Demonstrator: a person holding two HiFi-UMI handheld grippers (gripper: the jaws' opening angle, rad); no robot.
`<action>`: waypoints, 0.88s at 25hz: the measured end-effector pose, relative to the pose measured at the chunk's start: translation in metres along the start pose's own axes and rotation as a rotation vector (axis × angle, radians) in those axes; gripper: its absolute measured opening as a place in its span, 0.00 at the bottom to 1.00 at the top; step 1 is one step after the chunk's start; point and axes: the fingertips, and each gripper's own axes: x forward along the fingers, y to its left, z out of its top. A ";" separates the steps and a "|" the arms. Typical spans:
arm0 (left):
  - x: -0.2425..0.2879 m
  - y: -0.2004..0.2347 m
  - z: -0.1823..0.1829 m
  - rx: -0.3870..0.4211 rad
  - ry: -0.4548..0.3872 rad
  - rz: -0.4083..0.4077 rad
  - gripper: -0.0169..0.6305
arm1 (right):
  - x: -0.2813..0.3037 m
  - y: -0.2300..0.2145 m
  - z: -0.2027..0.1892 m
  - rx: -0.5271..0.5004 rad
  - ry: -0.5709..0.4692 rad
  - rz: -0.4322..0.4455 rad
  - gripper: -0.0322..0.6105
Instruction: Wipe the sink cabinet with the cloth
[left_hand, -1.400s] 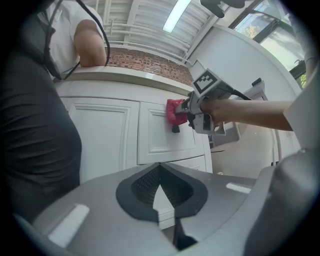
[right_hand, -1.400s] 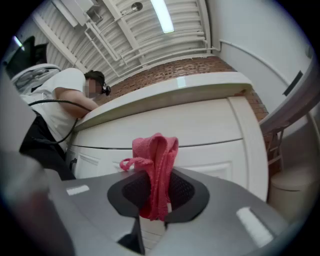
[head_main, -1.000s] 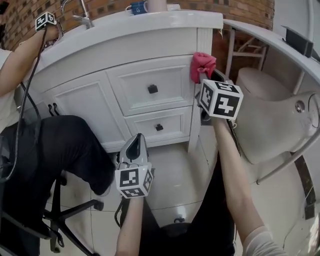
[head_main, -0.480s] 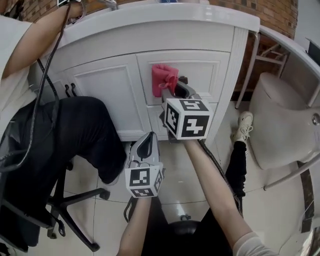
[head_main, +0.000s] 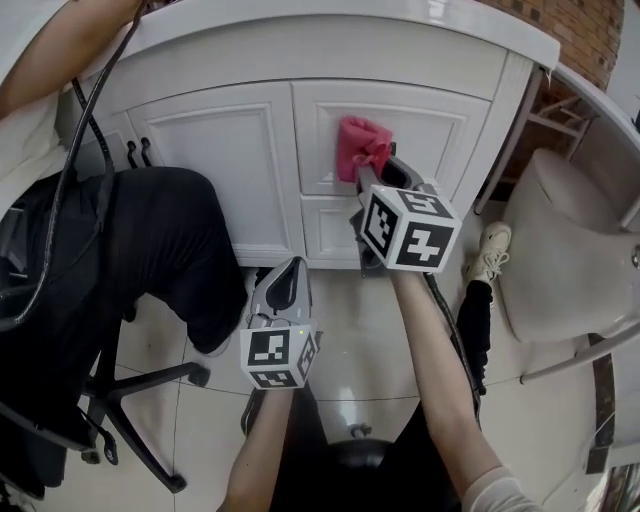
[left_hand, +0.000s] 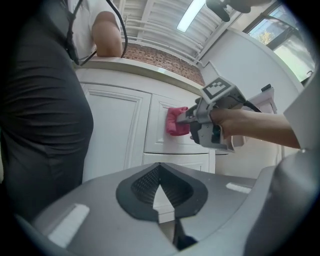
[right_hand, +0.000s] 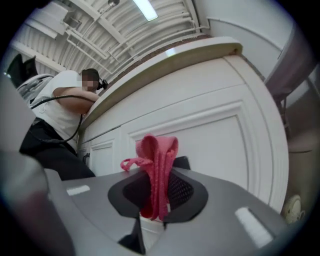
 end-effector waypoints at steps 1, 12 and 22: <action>0.002 -0.004 -0.003 -0.002 0.003 -0.004 0.05 | -0.009 -0.011 0.004 0.002 -0.009 -0.003 0.14; 0.015 -0.060 -0.004 0.026 0.004 -0.082 0.05 | -0.065 -0.142 0.012 -0.087 0.001 -0.222 0.15; 0.007 -0.041 -0.010 0.000 0.005 -0.052 0.05 | -0.076 -0.108 -0.003 0.012 -0.057 -0.264 0.15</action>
